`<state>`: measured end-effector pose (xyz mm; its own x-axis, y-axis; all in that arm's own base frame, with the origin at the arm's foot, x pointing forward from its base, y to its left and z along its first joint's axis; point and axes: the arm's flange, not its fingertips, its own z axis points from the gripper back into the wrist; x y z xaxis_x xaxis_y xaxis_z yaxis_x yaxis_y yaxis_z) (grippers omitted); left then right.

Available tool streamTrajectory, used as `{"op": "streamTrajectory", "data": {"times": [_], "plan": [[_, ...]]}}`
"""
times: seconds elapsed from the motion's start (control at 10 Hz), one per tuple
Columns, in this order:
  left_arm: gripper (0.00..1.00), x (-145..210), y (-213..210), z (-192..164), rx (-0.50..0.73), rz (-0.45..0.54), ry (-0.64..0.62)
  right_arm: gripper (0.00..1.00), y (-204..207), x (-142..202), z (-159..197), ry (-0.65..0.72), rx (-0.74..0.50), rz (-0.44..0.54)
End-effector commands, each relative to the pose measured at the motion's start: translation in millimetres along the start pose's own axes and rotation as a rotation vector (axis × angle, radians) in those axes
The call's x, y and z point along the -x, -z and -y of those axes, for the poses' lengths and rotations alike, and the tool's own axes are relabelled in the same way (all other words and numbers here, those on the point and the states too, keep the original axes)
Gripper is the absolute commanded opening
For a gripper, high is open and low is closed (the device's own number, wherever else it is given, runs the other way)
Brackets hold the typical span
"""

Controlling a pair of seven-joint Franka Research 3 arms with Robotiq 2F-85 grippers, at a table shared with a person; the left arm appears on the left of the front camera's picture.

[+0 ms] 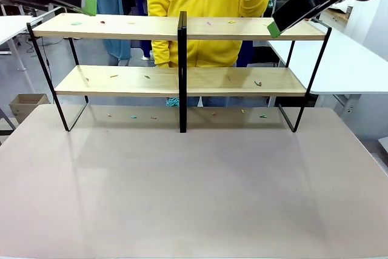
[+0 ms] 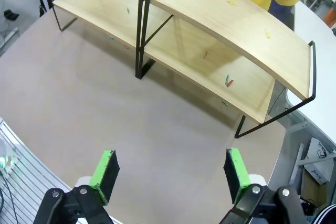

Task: Clean the shelves.
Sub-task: Pick up the Duster when the human hands it over.

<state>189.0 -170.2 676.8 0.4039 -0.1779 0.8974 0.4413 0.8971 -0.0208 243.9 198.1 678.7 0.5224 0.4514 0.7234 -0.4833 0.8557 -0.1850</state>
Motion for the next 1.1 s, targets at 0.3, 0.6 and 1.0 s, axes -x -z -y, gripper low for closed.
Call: {"op": "streamTrajectory", "data": {"times": [0.3,0.6,1.0], "plan": [[1.00,18.8,5.6,-8.0,0.006,-0.015,0.002,1.00,3.9,-12.1,-14.2,0.007,-0.001,0.035],[1.00,20.4,7.5,-9.0,0.009,-0.025,0.006,1.00,-5.7,-21.2,-35.2,0.006,0.019,0.118],[1.00,20.6,10.3,-9.8,0.015,-0.034,0.007,1.00,-27.3,-17.9,-55.6,0.208,-0.029,0.110]]}}
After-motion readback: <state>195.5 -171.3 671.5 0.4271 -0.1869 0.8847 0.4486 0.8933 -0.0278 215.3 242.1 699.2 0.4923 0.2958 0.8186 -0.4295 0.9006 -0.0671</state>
